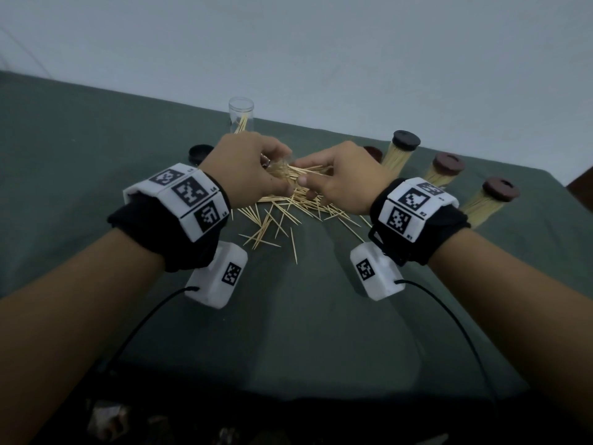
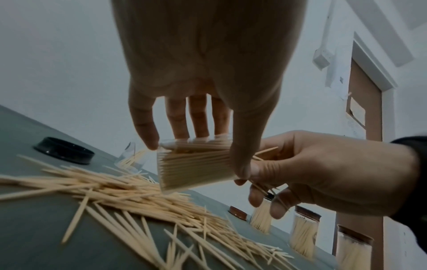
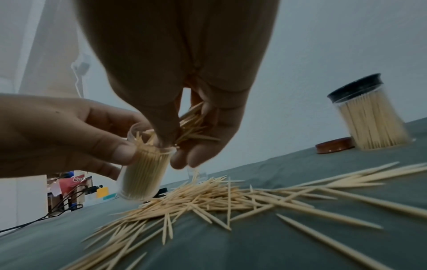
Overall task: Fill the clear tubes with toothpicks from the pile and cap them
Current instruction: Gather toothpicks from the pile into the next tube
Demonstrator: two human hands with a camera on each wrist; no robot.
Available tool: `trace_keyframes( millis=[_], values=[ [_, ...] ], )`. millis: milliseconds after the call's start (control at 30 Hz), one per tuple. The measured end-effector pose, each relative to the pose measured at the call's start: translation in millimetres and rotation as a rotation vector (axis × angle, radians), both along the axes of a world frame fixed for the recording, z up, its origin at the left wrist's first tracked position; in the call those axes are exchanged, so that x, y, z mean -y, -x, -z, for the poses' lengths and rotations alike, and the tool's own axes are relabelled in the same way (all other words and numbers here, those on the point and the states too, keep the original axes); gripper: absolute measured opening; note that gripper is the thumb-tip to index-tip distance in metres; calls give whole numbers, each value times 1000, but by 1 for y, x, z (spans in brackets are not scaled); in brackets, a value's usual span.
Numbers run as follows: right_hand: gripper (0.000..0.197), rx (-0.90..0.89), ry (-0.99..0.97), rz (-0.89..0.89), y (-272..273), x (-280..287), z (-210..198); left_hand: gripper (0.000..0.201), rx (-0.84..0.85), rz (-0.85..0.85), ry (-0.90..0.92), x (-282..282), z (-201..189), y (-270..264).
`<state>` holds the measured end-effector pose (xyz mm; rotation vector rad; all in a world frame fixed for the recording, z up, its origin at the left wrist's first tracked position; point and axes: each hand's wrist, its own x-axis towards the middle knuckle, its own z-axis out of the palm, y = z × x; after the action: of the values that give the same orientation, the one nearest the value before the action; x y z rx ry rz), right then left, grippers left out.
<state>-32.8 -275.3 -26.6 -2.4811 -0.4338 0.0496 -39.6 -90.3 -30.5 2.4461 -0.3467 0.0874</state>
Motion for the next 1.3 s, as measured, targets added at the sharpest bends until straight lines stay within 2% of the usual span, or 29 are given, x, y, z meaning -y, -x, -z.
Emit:
trace_keyframes(
  millis=[267, 400, 500, 700, 867, 1067, 1300],
  values=[
    [21, 145, 5, 49, -5, 2, -4, 53, -32, -26, 82, -3, 0, -1],
    [21, 210, 81, 24, -6, 0, -2, 56, -37, 5, 68, 1, -1, 0],
    [24, 197, 119, 16, -6, 0, -2, 58, -46, 9, 66, 1, 1, -1],
    [18, 229, 28, 24, -4, 0, -6, 58, -51, -14, 72, -2, -1, -3],
    [21, 294, 107, -26, -3, -3, -4, 52, -56, 12, 56, 3, 1, -1],
    [20, 367, 181, -87, -3, 0, -12, 53, -65, -36, 98, -2, 0, -4],
    [25, 331, 126, -54, -2, -1, -12, 49, -96, -5, 123, 2, 1, -2]
  ],
)
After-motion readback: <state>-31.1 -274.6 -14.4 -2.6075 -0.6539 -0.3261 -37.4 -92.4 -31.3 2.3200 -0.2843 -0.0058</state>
